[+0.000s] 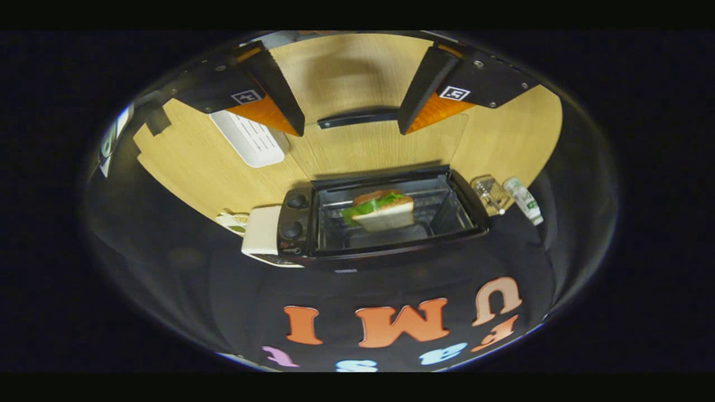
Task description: Open the toaster oven, put the food inside, and close the toaster oven door.
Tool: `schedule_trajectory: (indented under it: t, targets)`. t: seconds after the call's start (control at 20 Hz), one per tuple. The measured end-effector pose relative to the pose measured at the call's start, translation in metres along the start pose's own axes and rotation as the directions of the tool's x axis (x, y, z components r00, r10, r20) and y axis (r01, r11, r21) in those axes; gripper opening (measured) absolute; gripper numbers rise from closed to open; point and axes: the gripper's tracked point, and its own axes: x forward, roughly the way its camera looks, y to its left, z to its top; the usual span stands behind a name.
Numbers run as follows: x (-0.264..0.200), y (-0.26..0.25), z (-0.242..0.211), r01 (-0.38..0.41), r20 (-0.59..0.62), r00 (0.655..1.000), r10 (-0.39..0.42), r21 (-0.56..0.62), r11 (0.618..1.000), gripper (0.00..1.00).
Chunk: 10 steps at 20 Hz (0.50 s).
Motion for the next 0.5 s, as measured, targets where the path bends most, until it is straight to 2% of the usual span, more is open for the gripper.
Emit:
schedule_trajectory:
  t: [0.3, 0.5]
  targets:
    - [0.026, 0.011, -0.052, -0.023, -0.174, 0.985, 0.005, -0.101, 0.995, 0.99]
    - [0.043, 0.012, -0.074, -0.021, -0.245, 0.970, -0.004, -0.100, 0.995, 1.00]
